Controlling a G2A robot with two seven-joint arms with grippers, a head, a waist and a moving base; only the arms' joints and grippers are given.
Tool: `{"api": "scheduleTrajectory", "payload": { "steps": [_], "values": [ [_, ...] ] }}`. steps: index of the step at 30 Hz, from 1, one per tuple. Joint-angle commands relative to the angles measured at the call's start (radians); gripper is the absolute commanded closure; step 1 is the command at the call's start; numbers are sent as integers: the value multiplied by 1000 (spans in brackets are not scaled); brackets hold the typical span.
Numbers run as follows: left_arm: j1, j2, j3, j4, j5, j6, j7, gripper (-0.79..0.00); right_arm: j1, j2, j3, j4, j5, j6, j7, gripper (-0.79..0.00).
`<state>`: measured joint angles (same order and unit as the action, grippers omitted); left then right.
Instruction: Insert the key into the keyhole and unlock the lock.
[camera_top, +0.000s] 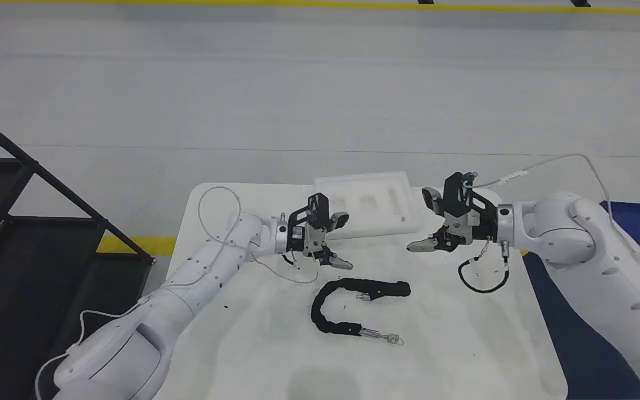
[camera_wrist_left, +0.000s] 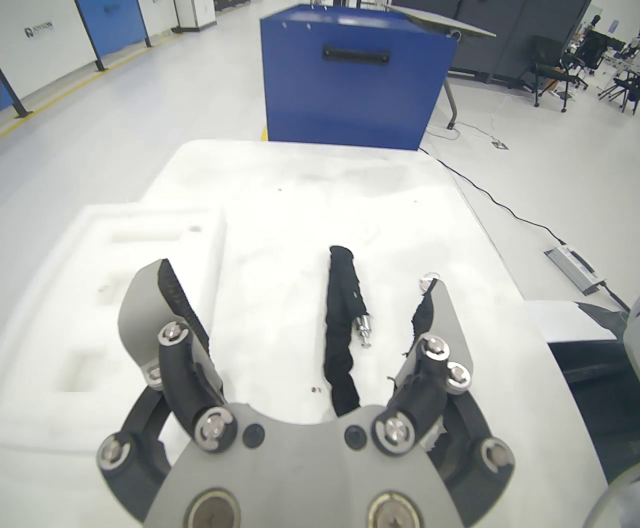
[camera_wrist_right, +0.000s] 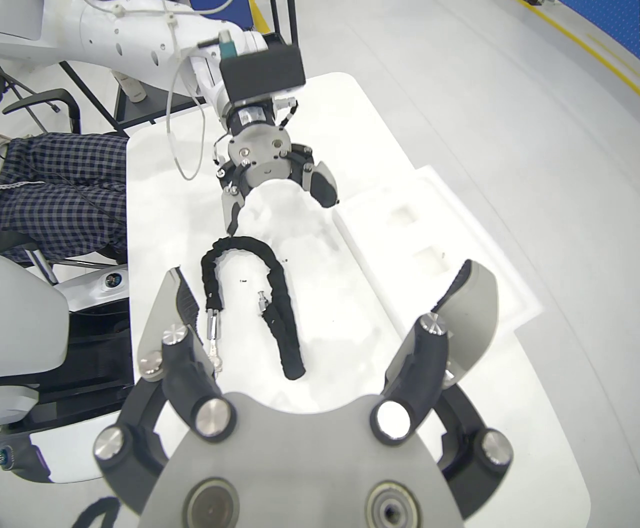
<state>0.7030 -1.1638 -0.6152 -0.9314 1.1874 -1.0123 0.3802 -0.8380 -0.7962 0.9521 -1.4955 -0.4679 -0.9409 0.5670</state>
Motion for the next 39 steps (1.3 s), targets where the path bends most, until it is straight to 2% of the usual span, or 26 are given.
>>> {"api": "scheduleTrajectory", "payload": {
  "steps": [1,3,8,18,24,36,39],
  "values": [
    [-47,-2,26,32,-55,0,16,-785,27,-10,-11,38,-20,-32,-33,-785],
    [-108,-2,56,72,-92,0,10,-785,58,-23,-27,85,-48,-67,-66,-785],
    [-247,-4,146,143,-188,0,-26,-785,147,-53,-92,175,-89,-71,-140,-785],
    [-460,22,332,176,-378,0,-85,-785,347,-79,-229,304,-17,-71,-203,-785],
    [-529,66,442,117,-538,0,-69,-785,437,-71,-317,320,59,-71,-196,-785],
    [-561,182,445,-18,-695,0,-222,-785,535,-22,-416,314,188,-71,-141,-785],
    [-562,186,445,-24,-696,0,-234,-785,535,-21,-417,313,189,-71,-141,-785]
  ]
}}
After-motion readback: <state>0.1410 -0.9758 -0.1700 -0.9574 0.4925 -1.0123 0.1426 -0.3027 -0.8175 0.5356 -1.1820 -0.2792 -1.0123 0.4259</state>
